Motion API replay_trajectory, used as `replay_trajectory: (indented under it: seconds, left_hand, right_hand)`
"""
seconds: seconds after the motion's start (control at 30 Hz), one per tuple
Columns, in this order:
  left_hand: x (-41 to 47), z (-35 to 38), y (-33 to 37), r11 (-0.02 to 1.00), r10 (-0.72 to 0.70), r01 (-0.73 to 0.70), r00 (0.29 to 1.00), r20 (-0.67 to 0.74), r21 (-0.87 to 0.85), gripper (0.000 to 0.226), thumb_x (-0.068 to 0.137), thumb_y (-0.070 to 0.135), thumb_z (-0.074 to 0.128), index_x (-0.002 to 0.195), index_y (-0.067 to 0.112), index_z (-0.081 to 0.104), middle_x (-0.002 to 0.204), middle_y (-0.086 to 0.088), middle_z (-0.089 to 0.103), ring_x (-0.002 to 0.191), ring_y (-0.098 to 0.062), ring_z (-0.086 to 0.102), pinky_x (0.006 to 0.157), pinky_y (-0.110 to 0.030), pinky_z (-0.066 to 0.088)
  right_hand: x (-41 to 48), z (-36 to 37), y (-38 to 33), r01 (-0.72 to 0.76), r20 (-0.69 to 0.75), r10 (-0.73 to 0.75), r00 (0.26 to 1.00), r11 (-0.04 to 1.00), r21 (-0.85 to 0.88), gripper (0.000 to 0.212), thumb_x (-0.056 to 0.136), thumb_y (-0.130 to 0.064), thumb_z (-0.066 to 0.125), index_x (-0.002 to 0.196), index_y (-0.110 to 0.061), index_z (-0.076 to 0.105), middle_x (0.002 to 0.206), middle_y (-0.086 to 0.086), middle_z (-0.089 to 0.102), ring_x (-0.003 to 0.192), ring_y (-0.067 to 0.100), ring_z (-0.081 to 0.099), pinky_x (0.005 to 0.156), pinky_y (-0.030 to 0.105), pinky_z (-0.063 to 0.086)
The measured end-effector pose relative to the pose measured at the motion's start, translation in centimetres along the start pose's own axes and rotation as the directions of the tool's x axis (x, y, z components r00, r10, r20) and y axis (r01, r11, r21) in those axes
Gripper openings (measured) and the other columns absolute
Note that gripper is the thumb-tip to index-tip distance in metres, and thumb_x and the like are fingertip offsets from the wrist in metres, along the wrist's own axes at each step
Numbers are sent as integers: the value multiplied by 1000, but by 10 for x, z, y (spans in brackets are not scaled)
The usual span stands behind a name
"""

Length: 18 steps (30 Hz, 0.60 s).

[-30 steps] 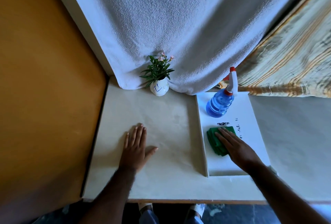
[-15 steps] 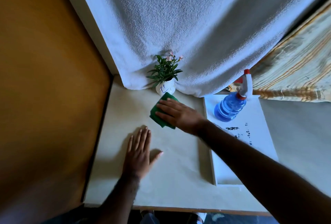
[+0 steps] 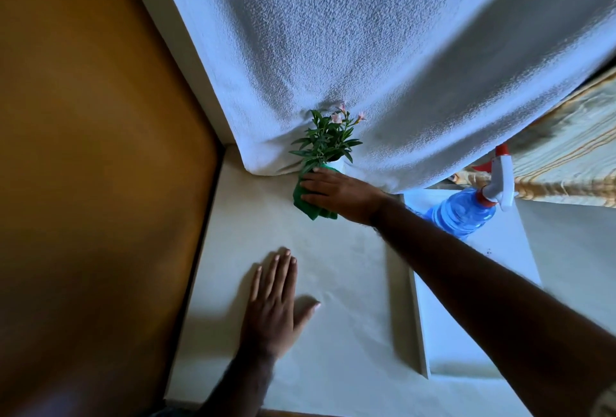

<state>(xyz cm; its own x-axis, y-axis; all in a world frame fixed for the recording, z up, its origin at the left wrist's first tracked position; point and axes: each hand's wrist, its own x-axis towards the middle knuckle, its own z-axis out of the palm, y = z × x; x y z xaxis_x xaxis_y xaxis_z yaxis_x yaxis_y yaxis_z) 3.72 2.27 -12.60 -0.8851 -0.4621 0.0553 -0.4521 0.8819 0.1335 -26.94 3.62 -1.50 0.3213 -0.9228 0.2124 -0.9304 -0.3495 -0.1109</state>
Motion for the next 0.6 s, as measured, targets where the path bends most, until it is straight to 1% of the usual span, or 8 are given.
replay_trajectory:
  seconds: [0.1,0.2,0.3,0.33,0.4,0.43,0.5,0.6]
  left_hand:
    - [1,1,0,1000,0,0,1000,6,9,97,98,76,42,164,7,21,175,-12,20,162,-29,19,125,-60,32]
    - [1,-1,1,1000,-2,2,1000,4,18,97,98,75,42,163,7,21,175,-13,21,162,-29,19,125,-60,32]
    - [0,-1,1,1000,0,0,1000,5,25,96,99,75,41,163,7,21,175,-13,20,162,-29,18,125,-60,32]
    - [1,0,1,1000,0,0,1000,2,27,96,99,75,41,163,7,21,175,-13,20,162,-29,18,125,-60,32]
    - [2,0,1,999,-3,3,1000,-1,33,96,99,75,41,163,7,22,175,-13,21,162,-29,19,125,-59,32]
    - [2,-1,1,999,-3,3,1000,1,36,96,99,75,42,163,7,22,174,-13,22,162,-29,20,125,-60,33]
    - [1,-2,1,999,-1,1,1000,2,36,96,99,74,43,163,6,22,174,-13,22,161,-29,20,124,-60,34]
    - [1,-1,1,999,-1,1,1000,4,35,96,98,75,43,163,7,23,174,-13,22,162,-29,20,123,-61,35]
  right_hand:
    - [-2,11,5,-22,0,22,1000,997,70,35,86,18,64,118,9,71,128,30,67,125,49,60,109,63,42]
    - [-6,25,1,-54,38,49,998,990,132,43,87,12,42,119,10,71,129,32,65,125,49,59,109,62,39]
    - [-12,39,-6,-214,143,185,972,950,228,66,72,30,48,132,7,63,143,30,55,136,48,50,118,54,30]
    - [-14,43,-7,-275,165,239,957,927,255,73,71,32,48,137,4,60,148,26,51,140,46,45,121,49,27]
    - [-13,42,-10,-323,191,277,942,904,280,72,77,31,49,140,-1,59,153,21,48,144,42,41,124,47,26]
    - [-10,40,-12,-290,174,249,953,916,277,67,79,30,52,138,0,61,150,22,52,142,42,43,122,51,30]
    - [-5,34,-16,-142,82,127,989,966,218,50,81,26,63,126,4,69,137,26,62,133,45,54,115,58,39]
    - [0,17,-8,-35,-62,42,997,993,113,32,87,13,69,118,3,74,128,25,69,122,45,63,108,55,44]
